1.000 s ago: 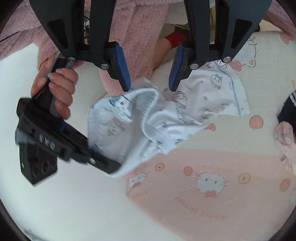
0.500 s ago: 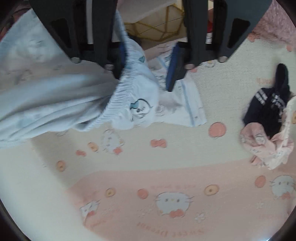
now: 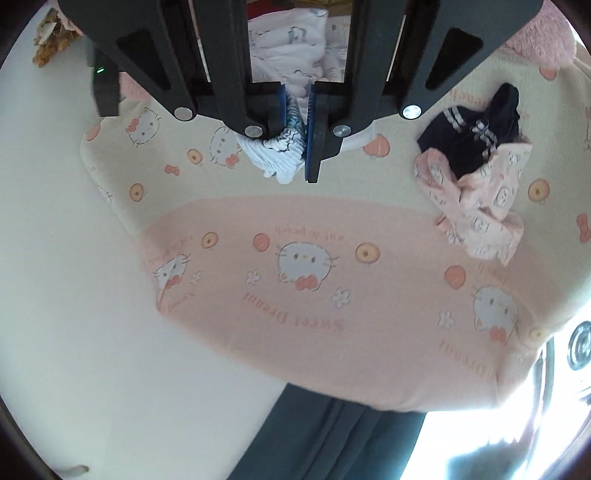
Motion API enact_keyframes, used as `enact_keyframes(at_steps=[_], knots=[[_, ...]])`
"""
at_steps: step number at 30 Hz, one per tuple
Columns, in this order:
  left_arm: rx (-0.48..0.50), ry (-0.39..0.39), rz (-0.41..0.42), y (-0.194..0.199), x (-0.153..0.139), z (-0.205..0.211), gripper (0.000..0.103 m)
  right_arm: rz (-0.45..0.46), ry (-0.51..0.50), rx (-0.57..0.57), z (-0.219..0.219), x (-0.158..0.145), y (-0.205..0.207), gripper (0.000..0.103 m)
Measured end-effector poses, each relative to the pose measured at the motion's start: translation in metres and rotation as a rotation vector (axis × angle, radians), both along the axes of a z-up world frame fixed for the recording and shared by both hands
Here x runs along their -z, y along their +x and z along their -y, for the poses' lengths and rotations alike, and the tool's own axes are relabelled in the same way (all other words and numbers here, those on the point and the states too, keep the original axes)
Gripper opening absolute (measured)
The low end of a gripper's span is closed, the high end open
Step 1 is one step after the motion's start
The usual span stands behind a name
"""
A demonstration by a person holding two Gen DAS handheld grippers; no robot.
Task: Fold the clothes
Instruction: 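Lift the pants with both grippers and shake them out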
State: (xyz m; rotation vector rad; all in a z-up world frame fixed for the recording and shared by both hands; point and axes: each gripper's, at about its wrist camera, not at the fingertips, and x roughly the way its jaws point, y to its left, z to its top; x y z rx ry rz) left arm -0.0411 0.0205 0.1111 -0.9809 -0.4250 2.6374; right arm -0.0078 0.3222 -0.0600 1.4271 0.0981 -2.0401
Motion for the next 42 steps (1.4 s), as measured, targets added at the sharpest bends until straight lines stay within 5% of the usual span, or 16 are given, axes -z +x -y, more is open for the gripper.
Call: enact_keyframes(at_steps=[4,7,10,12,15,17,20,23,26,30,33,38,42], knots=[[0.017,-0.089,-0.132,-0.006,-0.045,-0.014,0.008,-0.207,0.123,0.022,0.023,-0.029,-0.017,0.01],[-0.016,-0.086,-0.285,0.001,-0.09,-0.004,0.008,-0.469,0.102,0.111,0.014,-0.109,-0.034,0.01],[-0.065,-0.062,-0.394,0.019,-0.121,0.013,0.008,-0.605,0.046,0.171,-0.004,-0.179,-0.036,0.01],[-0.067,-0.026,-0.312,0.02,-0.105,0.022,0.008,-0.65,0.015,0.196,-0.016,-0.211,-0.034,0.01],[-0.041,0.024,-0.104,0.013,-0.036,0.028,0.008,-0.599,0.011,0.186,-0.026,-0.2,-0.025,0.01],[-0.035,0.024,0.13,0.004,0.041,0.026,0.008,-0.503,0.039,0.171,-0.029,-0.162,-0.022,0.01],[-0.014,0.049,0.454,0.003,0.154,0.017,0.008,-0.196,0.039,0.183,-0.035,-0.068,-0.027,0.01],[0.02,0.045,0.62,0.017,0.221,0.001,0.008,0.022,0.028,0.218,-0.044,0.005,-0.03,0.011],[0.043,0.013,0.665,0.025,0.239,-0.011,0.011,0.095,0.01,0.224,-0.04,0.031,-0.031,0.015],[0.04,-0.039,0.629,0.025,0.232,-0.018,0.018,0.193,-0.014,0.232,-0.035,0.065,-0.033,0.017],[0.045,0.005,0.572,0.027,0.224,-0.016,0.019,0.266,-0.031,0.238,-0.031,0.091,-0.034,0.019],[0.037,0.102,0.508,0.019,0.217,-0.014,0.019,0.388,-0.05,0.249,-0.025,0.135,-0.036,0.044],[0.016,0.147,0.468,0.017,0.211,-0.011,0.019,0.404,0.091,0.2,-0.009,0.162,-0.03,0.044]])
